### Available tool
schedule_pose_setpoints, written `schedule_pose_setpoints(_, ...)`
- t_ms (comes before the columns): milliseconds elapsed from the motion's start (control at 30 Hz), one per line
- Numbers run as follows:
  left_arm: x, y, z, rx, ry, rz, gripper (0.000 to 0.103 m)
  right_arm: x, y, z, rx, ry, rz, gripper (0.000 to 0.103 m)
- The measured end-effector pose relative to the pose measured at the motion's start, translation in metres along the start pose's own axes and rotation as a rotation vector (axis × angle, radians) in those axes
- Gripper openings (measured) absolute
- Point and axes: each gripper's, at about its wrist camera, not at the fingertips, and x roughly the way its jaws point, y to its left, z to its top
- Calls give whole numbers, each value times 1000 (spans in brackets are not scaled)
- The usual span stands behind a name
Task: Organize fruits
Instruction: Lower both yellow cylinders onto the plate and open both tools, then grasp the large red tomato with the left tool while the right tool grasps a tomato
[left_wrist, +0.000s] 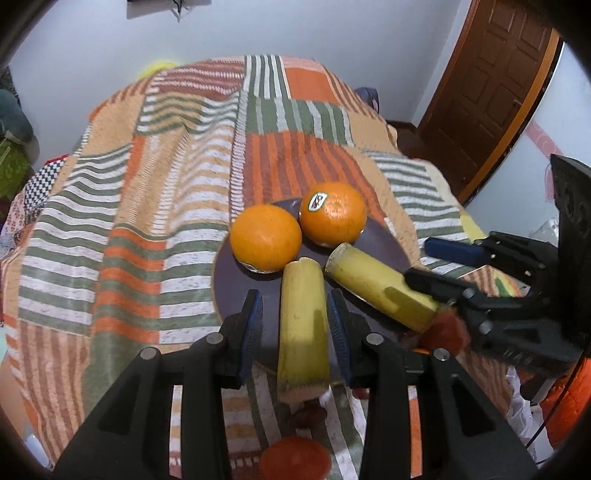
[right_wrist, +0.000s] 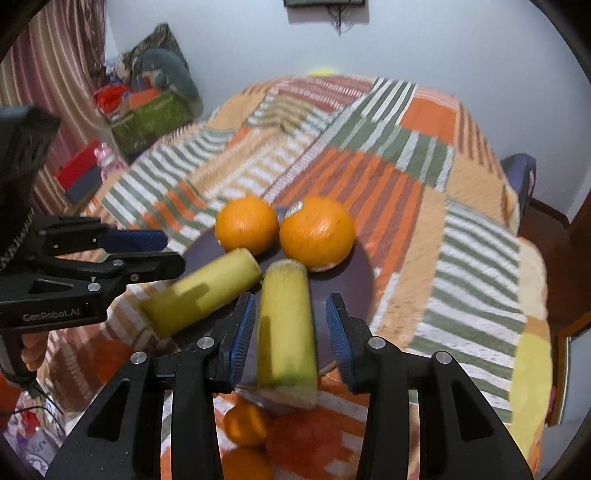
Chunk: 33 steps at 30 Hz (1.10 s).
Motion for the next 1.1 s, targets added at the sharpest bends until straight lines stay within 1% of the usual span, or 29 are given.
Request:
schedule_pose_setpoints(67,-11,-1,-2,0,-17,3,36,-14,-1,-1,4,-29,-5,42)
schedule_pose_setpoints(133,-23,-3,-7,3,-30,7,36,-31,0,-4,8,-60,-18,43)
schedule_pose_setpoints(200,-32,-5,-12,7,-40,13,37,-39,-1,-7,9,-73,-25,43)
schedule_pose_setpoints(267,-40,-7,-19,10,-48,22,43,-48,0,-13,6,-82,-35,43)
schedule_pose_setpoints(333,-47,-8,-25,9,-54,31,46,-53,1,-19,-1,-85,-49,43)
schedule_pose_setpoints(433,-54,-8,-37,1,-53,37,46,-59,0,-28,2,-85,-61,43)
schedule_pose_setpoints(500,-56,-7,-45,-12,-44,35,47,-62,-2,-35,11,-82,-59,43)
schedule_pose_setpoints(600,-54,-4,-57,-27,-24,45,53,-64,-4,-47,25,-77,-61,43)
schedule_pose_setpoints(800,-41,4,-86,-67,58,42,53,-62,-6,-64,55,-52,-46,43)
schedule_pose_setpoints(1100,-26,1,-108,-96,111,14,53,-36,-12,-84,113,15,-20,43)
